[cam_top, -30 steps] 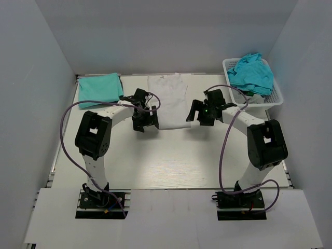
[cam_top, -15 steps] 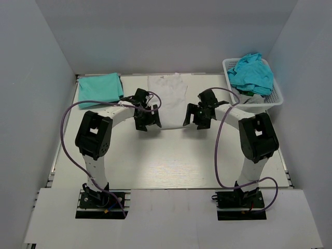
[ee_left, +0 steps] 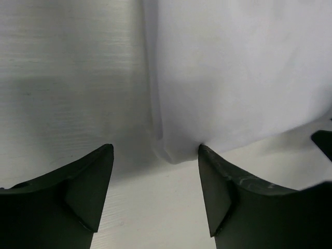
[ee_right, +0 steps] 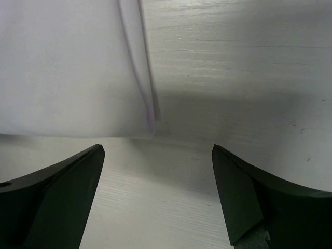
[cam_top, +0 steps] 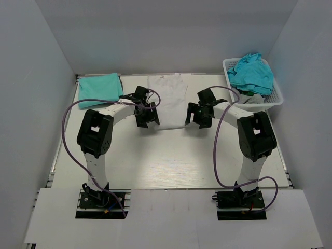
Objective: Fold and stack the t-shirts
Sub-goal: Grab one side of the 2/3 rectangular tshirt with both arms
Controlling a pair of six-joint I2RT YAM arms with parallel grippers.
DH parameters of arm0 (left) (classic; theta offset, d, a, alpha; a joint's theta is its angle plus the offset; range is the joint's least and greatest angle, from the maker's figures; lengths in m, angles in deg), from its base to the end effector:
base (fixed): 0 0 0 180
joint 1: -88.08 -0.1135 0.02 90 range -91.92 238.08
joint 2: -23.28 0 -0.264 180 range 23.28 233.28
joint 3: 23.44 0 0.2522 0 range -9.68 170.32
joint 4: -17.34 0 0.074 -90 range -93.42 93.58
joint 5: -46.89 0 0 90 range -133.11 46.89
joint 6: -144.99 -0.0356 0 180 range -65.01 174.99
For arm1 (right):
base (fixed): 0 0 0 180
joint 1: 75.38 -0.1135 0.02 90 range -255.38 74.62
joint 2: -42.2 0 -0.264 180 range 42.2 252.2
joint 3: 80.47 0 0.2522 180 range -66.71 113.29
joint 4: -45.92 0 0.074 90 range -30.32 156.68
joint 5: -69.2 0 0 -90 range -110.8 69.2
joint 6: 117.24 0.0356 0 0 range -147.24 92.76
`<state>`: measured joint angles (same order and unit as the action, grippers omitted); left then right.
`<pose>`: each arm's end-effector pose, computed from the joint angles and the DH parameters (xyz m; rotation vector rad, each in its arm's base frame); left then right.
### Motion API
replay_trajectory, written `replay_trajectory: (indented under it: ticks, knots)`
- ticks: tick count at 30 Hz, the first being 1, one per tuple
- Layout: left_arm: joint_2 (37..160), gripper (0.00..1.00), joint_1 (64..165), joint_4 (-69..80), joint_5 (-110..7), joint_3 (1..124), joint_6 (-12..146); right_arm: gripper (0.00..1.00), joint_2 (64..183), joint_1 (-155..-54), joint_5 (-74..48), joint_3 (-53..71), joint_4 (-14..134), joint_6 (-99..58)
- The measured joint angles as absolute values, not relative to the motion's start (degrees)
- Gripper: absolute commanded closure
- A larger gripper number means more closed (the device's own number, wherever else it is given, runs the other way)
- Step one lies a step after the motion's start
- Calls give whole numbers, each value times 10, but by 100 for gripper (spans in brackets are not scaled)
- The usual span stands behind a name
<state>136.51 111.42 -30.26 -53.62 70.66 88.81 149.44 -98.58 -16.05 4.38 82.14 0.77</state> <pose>0.3697 -0.1666 0.1733 -0.2050 2.8214 -0.5070 0.3559 0.1557 0.1761 0.0804 2.6502 0.4211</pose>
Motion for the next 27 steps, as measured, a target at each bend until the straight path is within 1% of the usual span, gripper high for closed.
replay_trajectory:
  ticks: [1,2,5,8,9,10,11,13,14,15,16,17,18,19,20,21,22,23,27]
  knots:
    - [1369,32,1115,-306,-529,705,890,10,1497,-986,-164,47,823,8]
    - [1373,36,1115,-310,-524,705,893,12,1502,-986,-167,50,826,8]
    - [1380,41,1115,-312,-516,702,895,17,1514,-989,-173,61,830,9]
    - [1380,41,1115,-307,-511,698,900,25,1518,-995,-176,65,831,10]
    - [1380,41,1115,-304,-511,696,900,31,1520,-997,-176,66,831,12]
    - [1377,41,1115,-299,-512,691,902,34,1521,-998,-176,67,831,11]
    - [1376,41,1115,-297,-512,690,902,34,1522,-1000,-176,67,830,13]
    - [1372,41,1115,-288,-514,681,904,42,1525,-1005,-176,67,825,17]
    - [1371,43,1115,-285,-514,679,904,46,1529,-1007,-176,69,824,20]
    - [1370,46,1115,-283,-515,678,905,51,1532,-1009,-174,72,823,22]
    - [1370,50,1115,-280,-517,675,905,60,1535,-1010,-174,76,822,24]
    - [1370,57,1115,-277,-520,672,906,64,1540,-1012,-172,80,821,24]
    - [1369,61,1114,-273,-525,669,908,67,1543,-1014,-169,81,818,27]
    - [1369,64,1115,-267,-530,664,910,76,1544,-1015,-165,81,817,29]
    - [1368,72,1115,-260,-539,658,910,79,1544,-1017,-164,81,817,31]
    - [1368,88,1115,-255,-547,654,913,82,1545,-1019,-162,79,816,34]
    - [1368,95,1115,-249,-554,649,916,87,1545,-1021,-161,75,812,36]
    - [1368,100,1116,-243,-562,644,921,100,1544,-1022,-157,70,805,38]
    - [1368,100,1122,-234,-585,639,926,100,1534,-1025,-146,47,770,45]
